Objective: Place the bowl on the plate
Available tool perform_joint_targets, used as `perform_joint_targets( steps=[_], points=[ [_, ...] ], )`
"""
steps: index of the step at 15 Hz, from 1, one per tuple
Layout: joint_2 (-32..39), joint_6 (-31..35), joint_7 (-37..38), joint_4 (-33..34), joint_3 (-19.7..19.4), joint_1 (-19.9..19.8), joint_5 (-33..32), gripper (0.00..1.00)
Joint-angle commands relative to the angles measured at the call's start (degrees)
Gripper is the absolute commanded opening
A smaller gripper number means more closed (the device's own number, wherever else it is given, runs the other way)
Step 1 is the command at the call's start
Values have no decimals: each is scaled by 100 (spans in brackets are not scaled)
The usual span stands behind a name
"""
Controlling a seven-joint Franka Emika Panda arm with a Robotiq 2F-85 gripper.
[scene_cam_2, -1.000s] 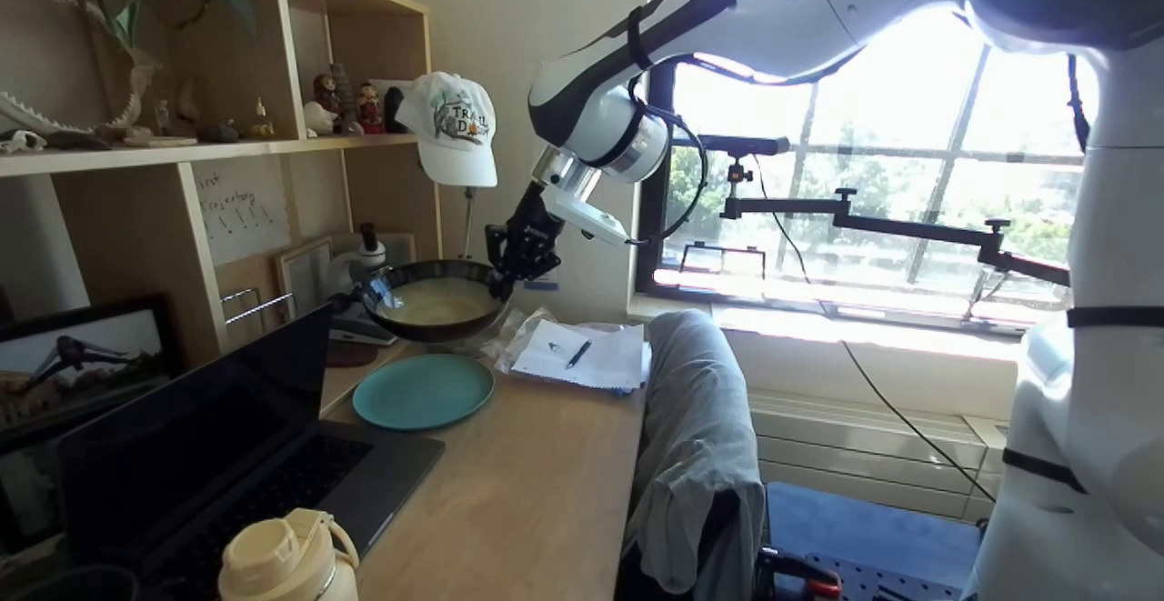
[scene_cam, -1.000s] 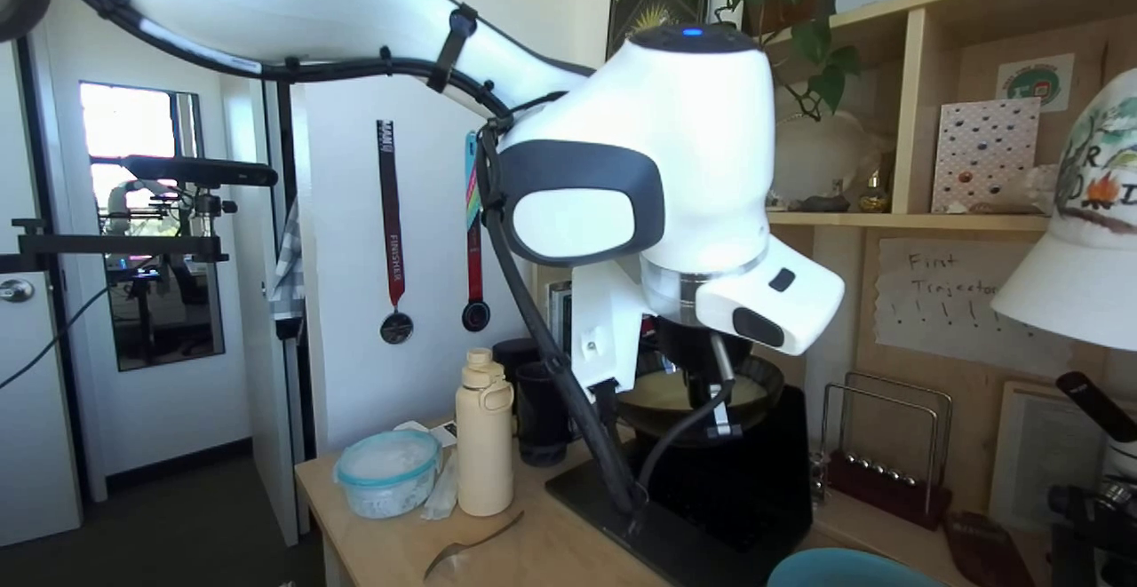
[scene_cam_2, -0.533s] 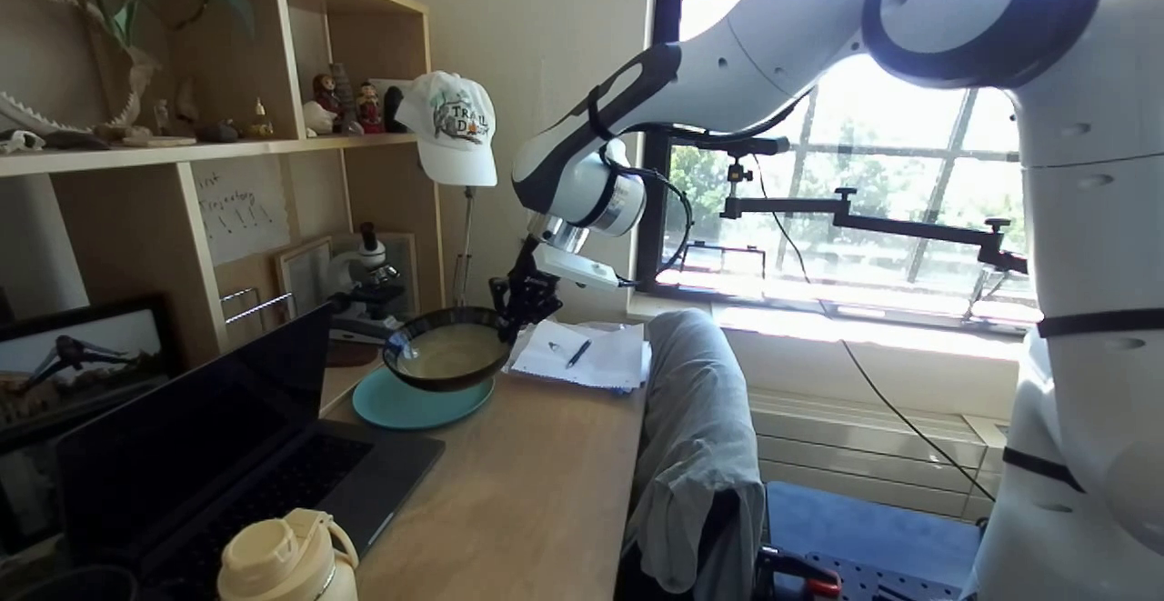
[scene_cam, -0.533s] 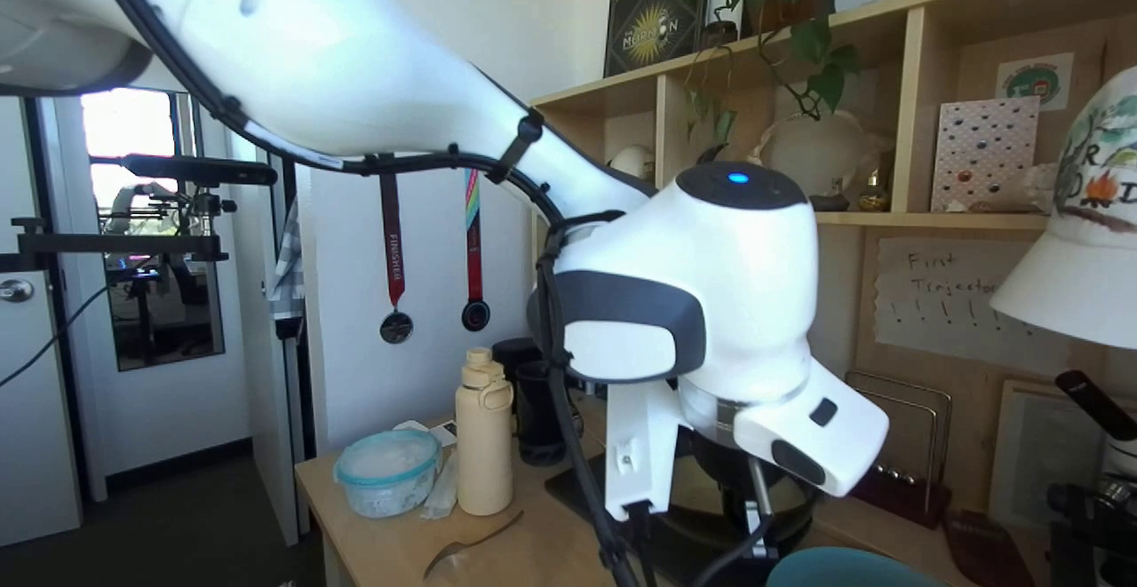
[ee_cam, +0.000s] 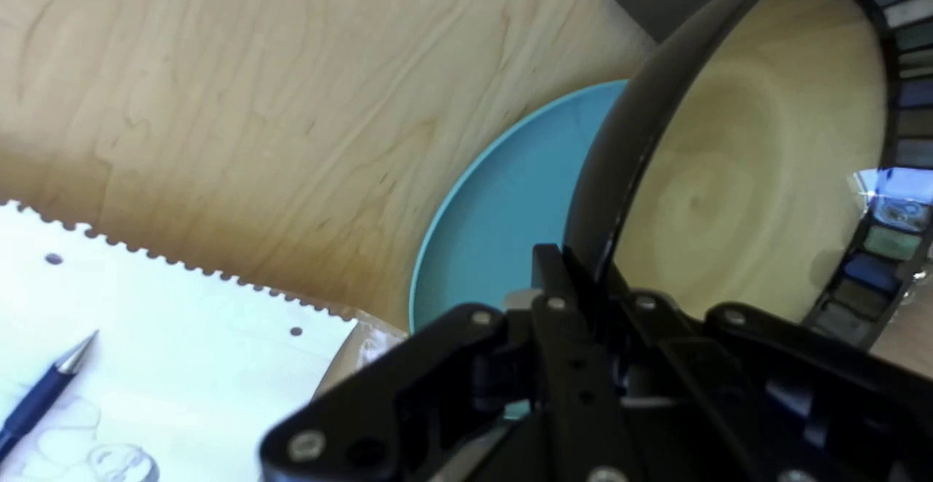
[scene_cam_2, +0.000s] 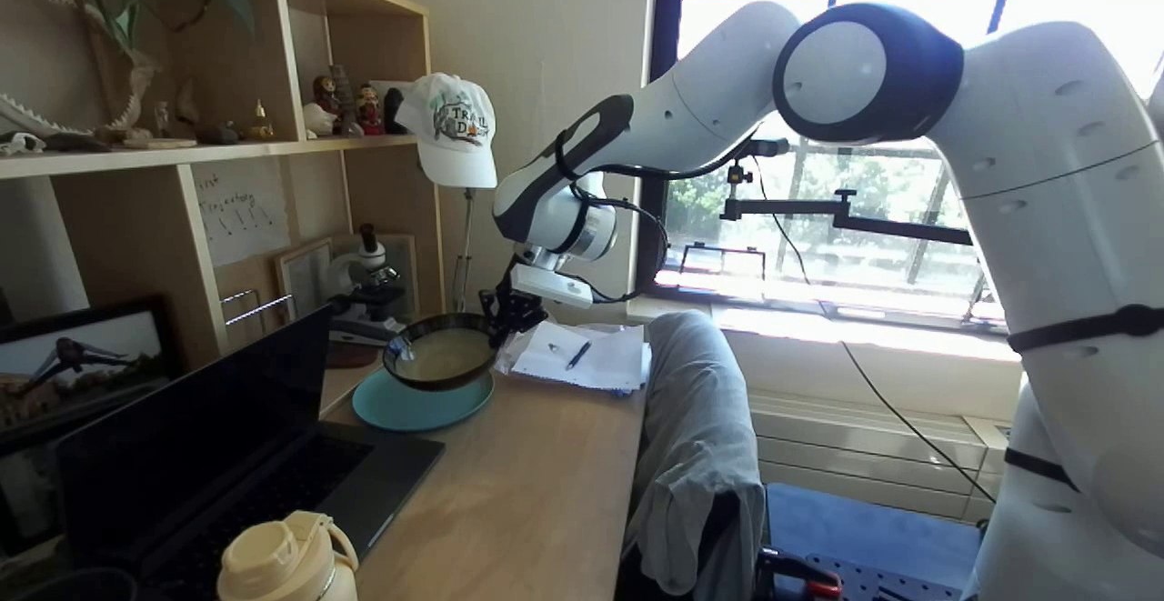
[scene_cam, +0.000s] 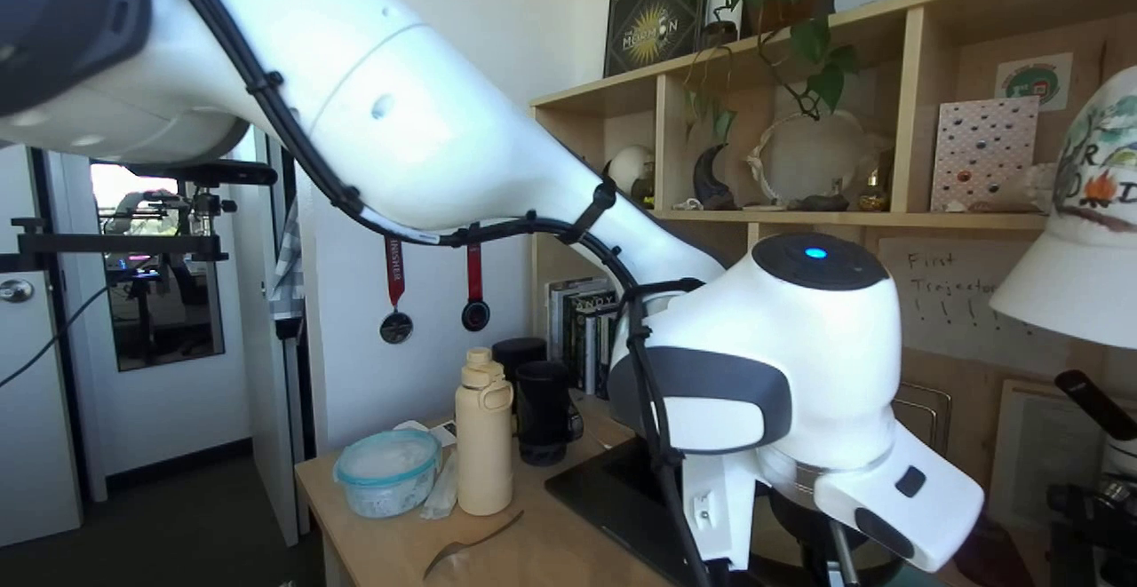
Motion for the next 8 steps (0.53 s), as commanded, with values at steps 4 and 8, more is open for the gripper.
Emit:
perform_joint_targets(
  steps=[4, 8],
  points=[
    [928, 146, 381, 1280, 365, -480, 194, 5],
    [1438, 13, 692, 1860, 539, -742, 311, 5]
  ],
)
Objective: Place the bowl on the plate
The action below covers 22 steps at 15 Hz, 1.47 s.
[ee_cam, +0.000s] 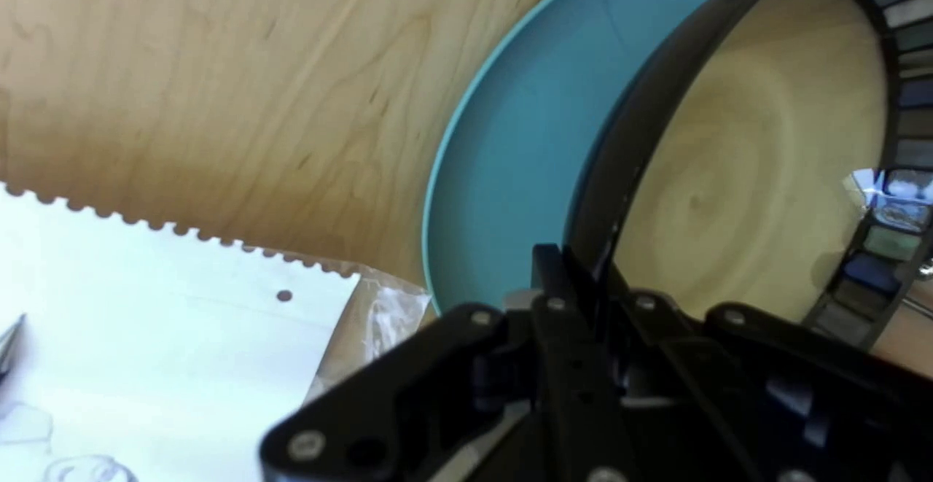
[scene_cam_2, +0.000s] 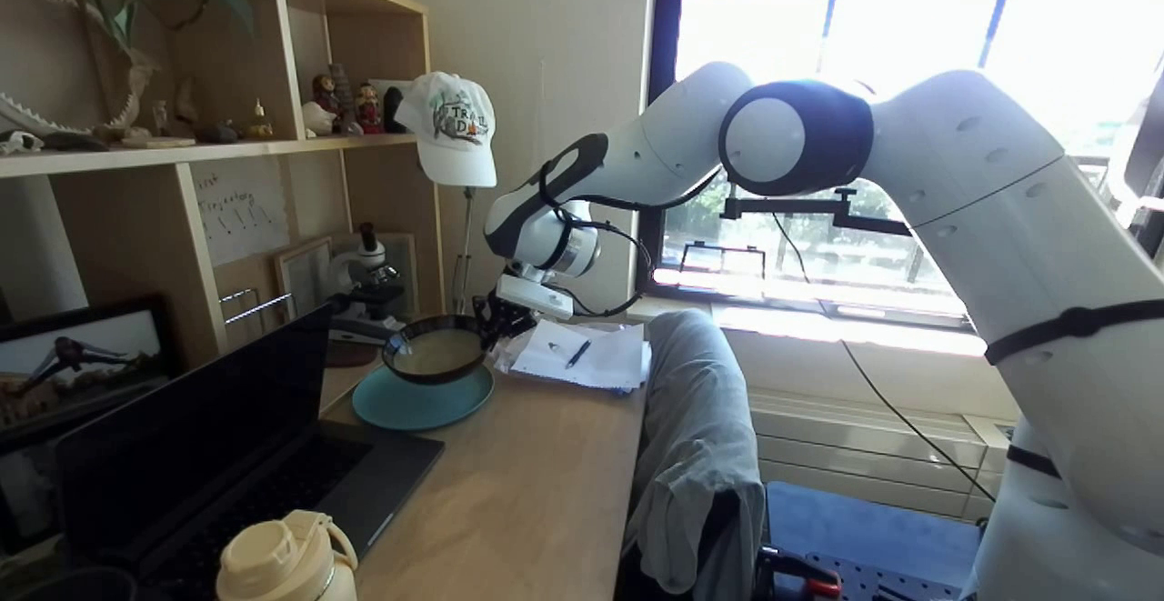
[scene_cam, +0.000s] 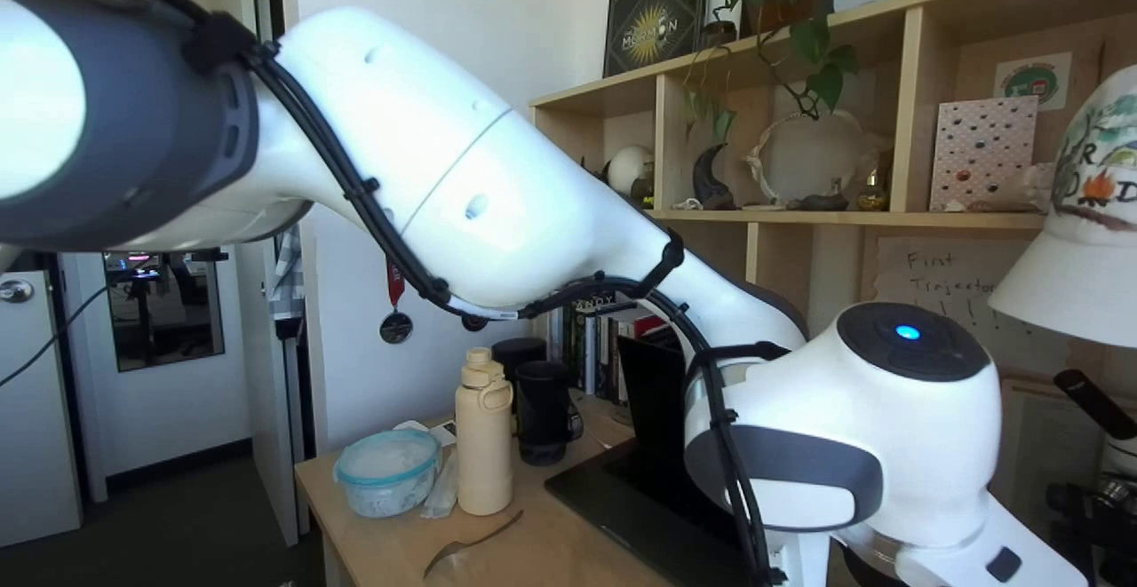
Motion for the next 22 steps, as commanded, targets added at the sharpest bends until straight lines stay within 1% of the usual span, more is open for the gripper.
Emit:
perform_joint_targets(
  steps=[1, 5, 8, 15, 16, 17, 22],
  points=[
    [388, -106, 363, 684, 228, -264, 267, 5],
    [724, -182, 698, 1045, 306, -366, 366, 5],
    [868, -237, 824, 1171, 398, -407, 416, 5],
    [973, -193, 766, 1042, 457, -369, 427, 4],
    [971, -157, 758, 1011, 434, -343, 397, 17],
    [968, -113, 767, 988, 415, -321, 383, 36],
    [807, -7, 729, 941, 418, -295, 391, 72]
  ],
)
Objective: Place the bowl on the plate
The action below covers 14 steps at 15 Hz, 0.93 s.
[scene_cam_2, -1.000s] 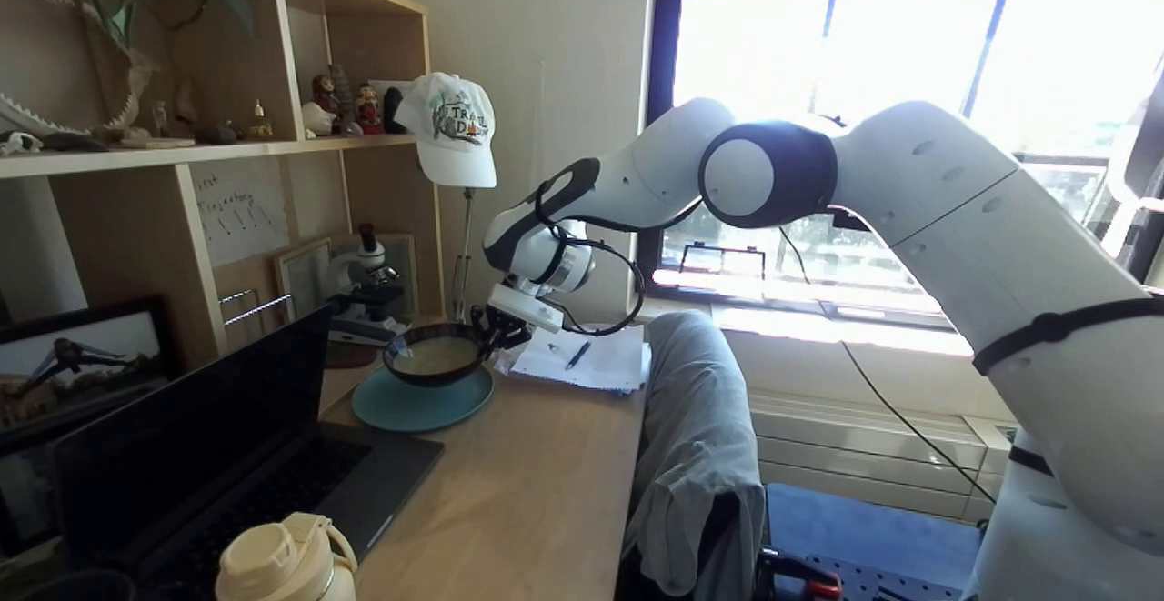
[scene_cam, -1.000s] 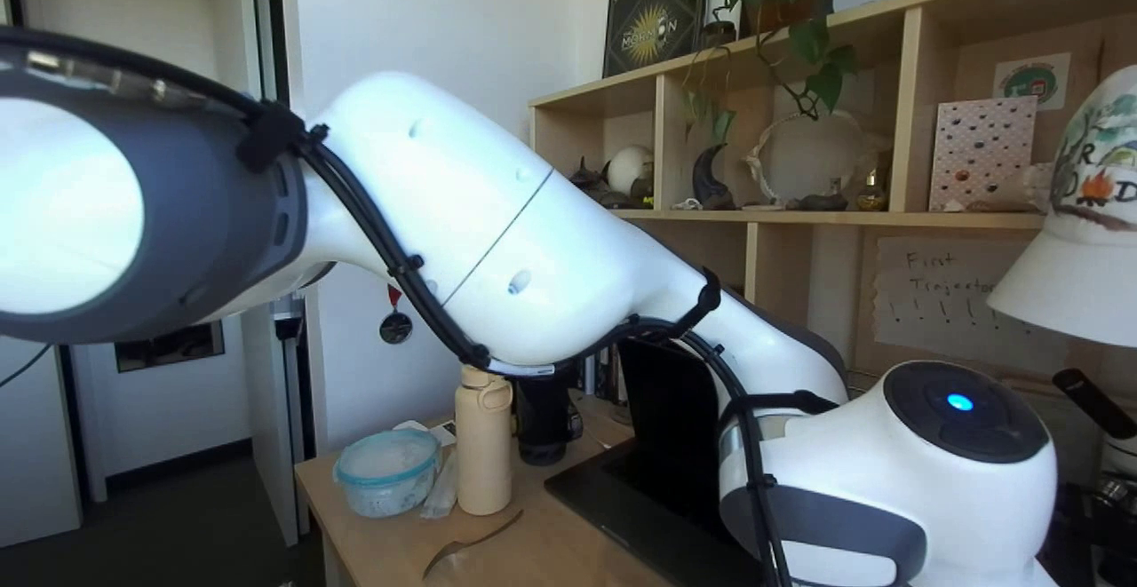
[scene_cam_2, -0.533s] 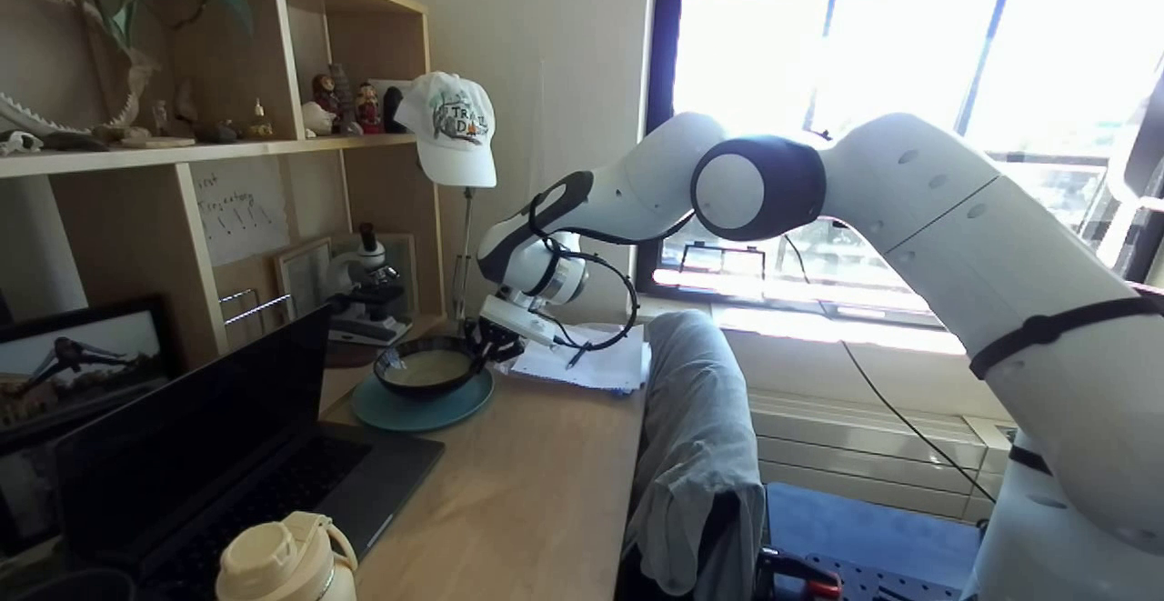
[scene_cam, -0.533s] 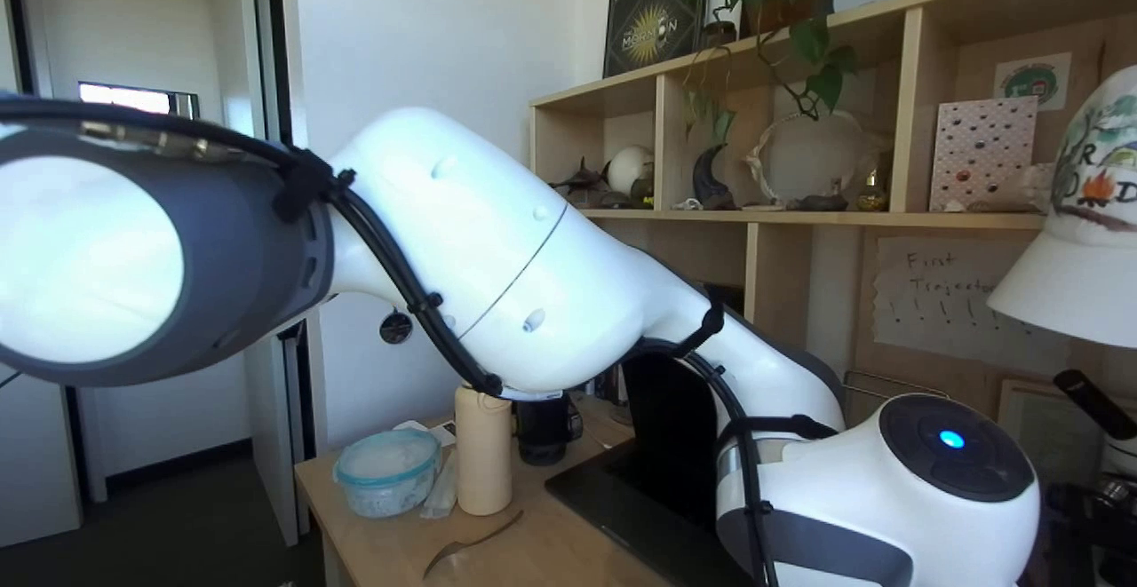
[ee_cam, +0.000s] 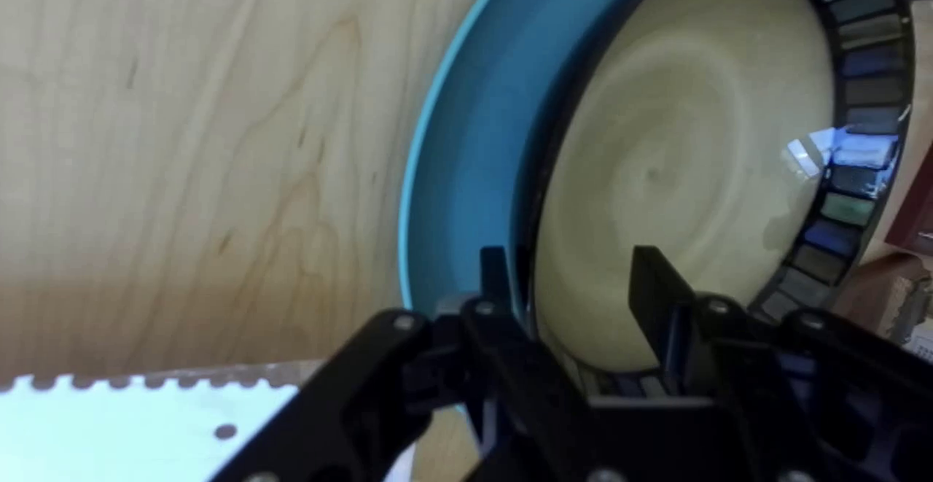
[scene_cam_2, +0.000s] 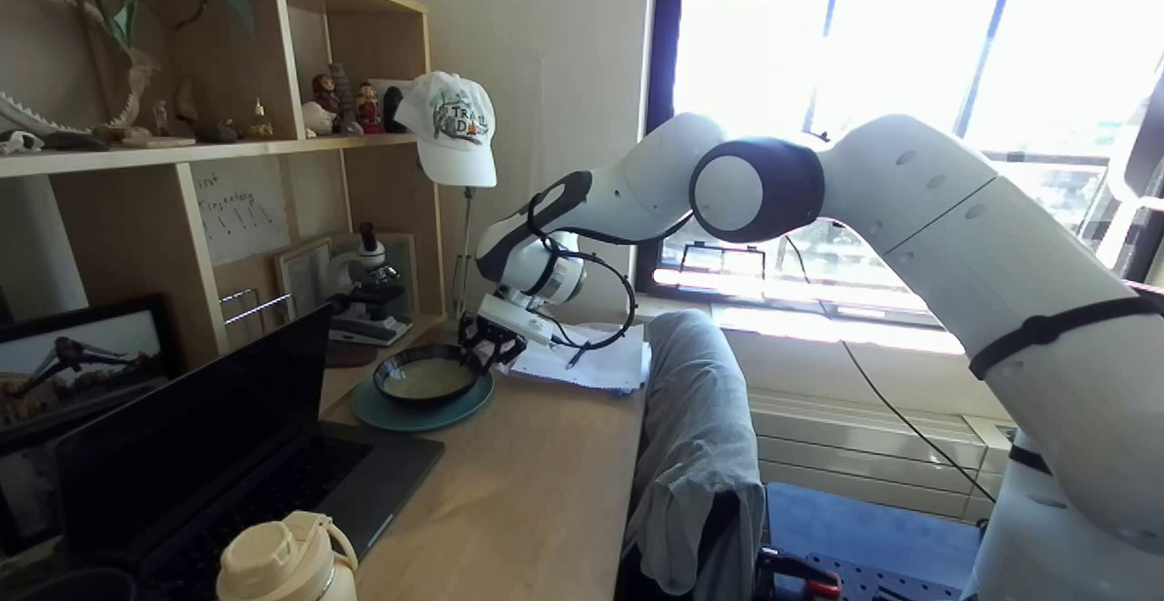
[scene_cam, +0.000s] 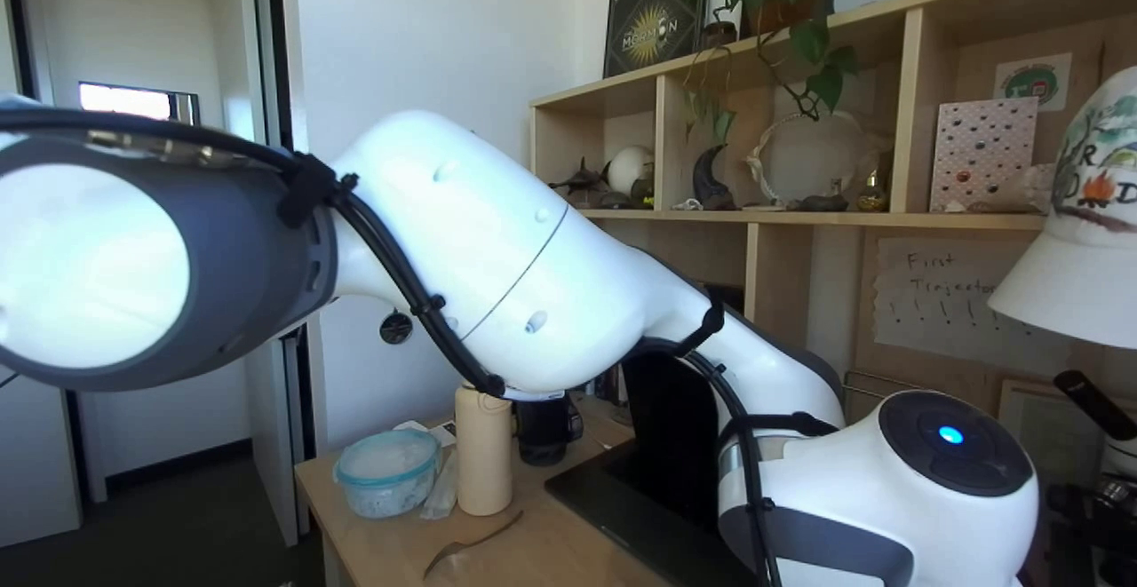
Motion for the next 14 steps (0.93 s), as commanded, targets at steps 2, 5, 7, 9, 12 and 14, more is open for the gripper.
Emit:
perform_joint_targets(
  steps=[2, 5, 7, 9, 12, 14],
  points=[
    [-439, 6, 55, -216, -3, 64, 54, 87],
    [-1083, 115, -125, -765, -87, 236, -110, 100],
    [-1587, 388, -137, -1257, -169, 395, -186, 100],
    [-2084, 533, -140, -1739, -248, 569, -361, 100],
    [-2834, 524, 19, -2484, -471, 922, -932, 100],
    [-3339, 514, 46, -3019, -565, 1131, -1379, 100]
  ],
)
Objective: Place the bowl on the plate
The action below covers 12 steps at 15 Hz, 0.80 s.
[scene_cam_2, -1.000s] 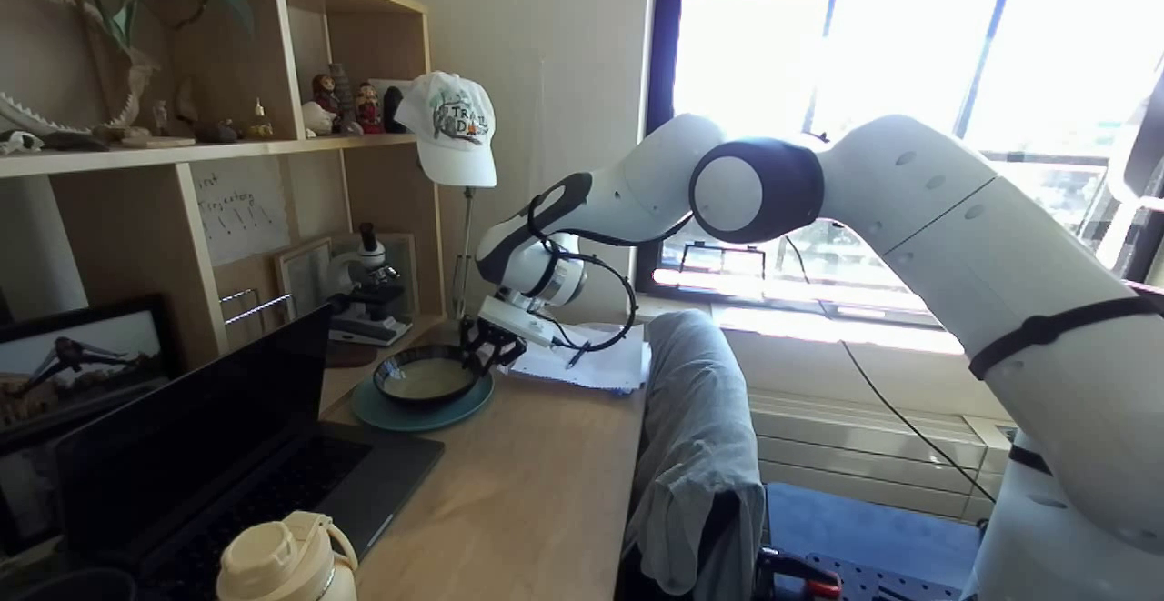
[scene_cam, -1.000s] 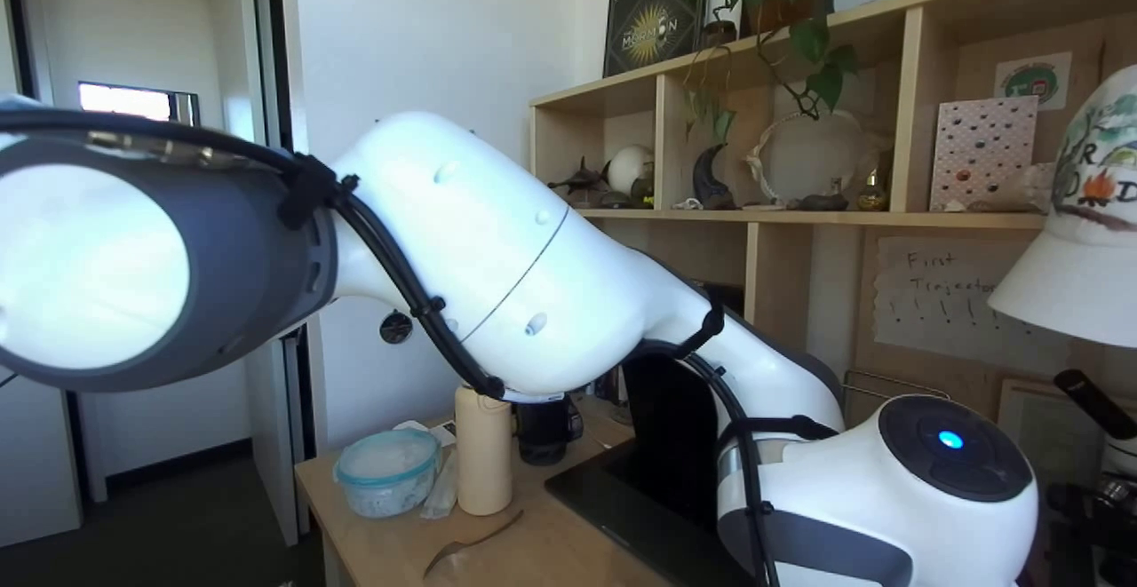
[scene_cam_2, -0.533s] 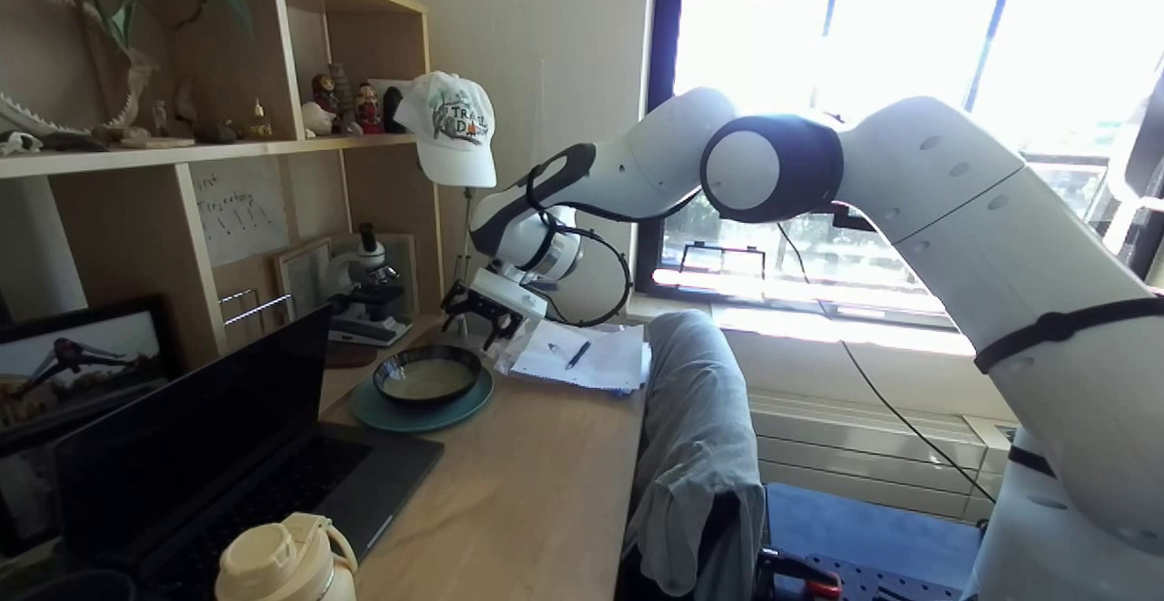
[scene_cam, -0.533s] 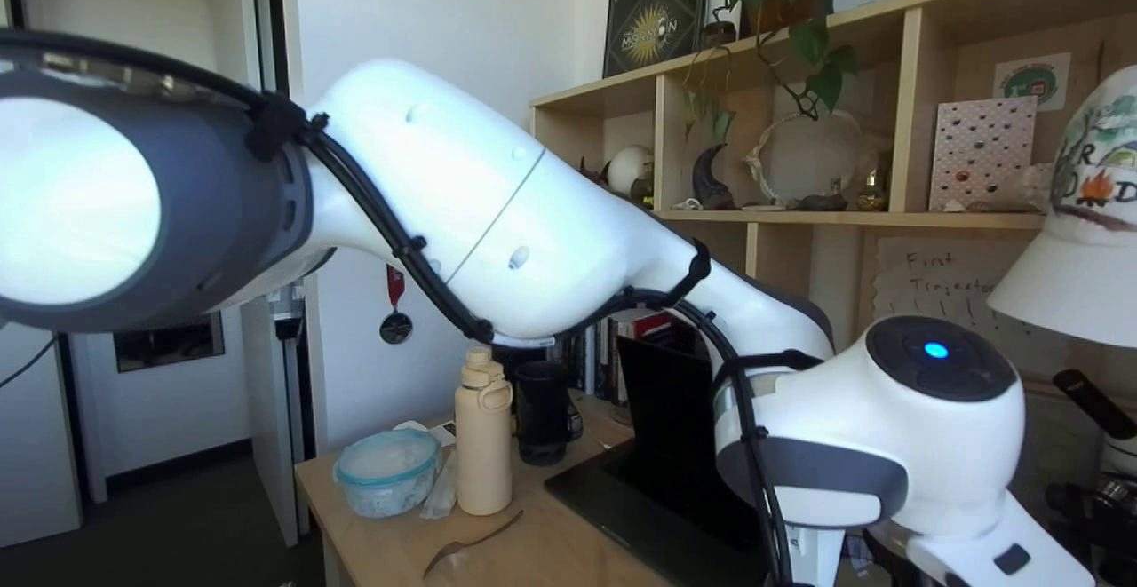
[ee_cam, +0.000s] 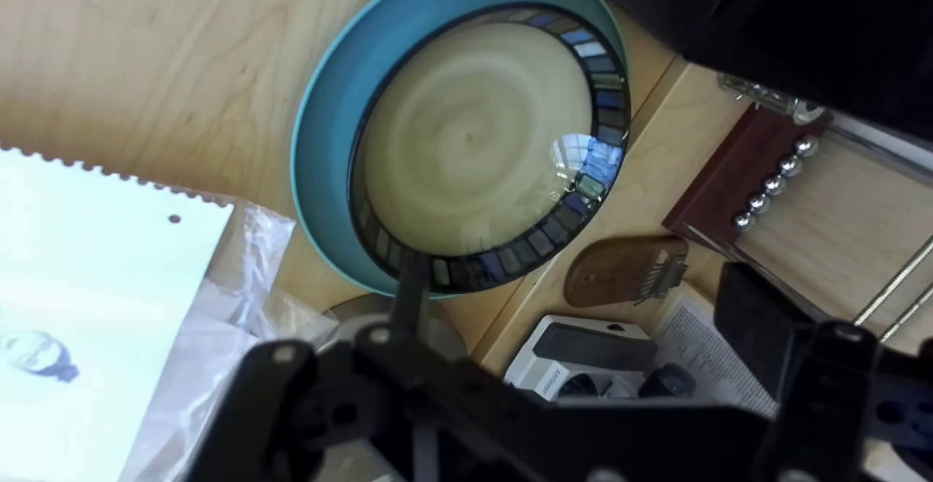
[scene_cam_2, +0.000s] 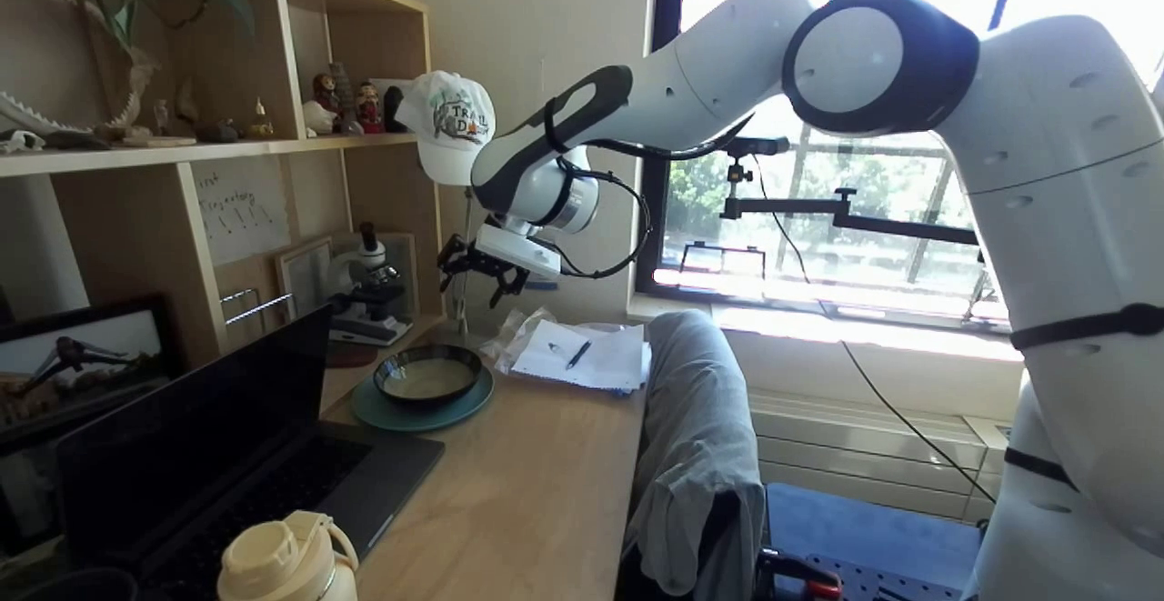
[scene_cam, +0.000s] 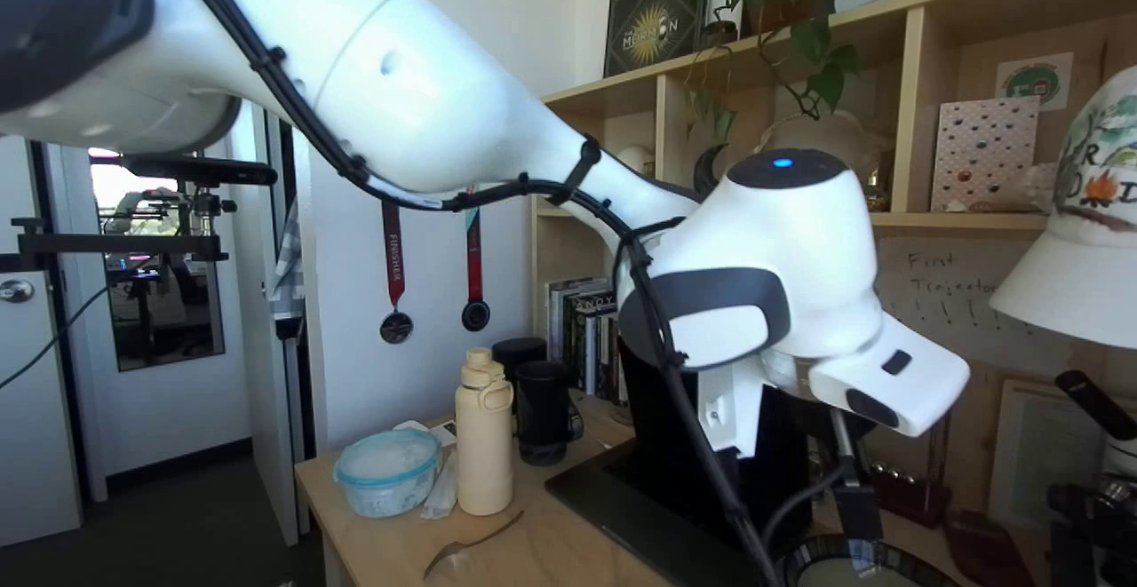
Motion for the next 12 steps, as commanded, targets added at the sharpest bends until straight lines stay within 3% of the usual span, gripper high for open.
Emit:
perform_joint_targets(
  steps=[1, 7, 12],
  points=[
    [-1178, 181, 80, -1389, -238, 434, -730, 100],
    [-2065, 728, 567, -2605, -646, 1072, -2881, 100],
    [-2407, 1015, 473, -3186, -563, 1093, -3539, 100]
  ],
)
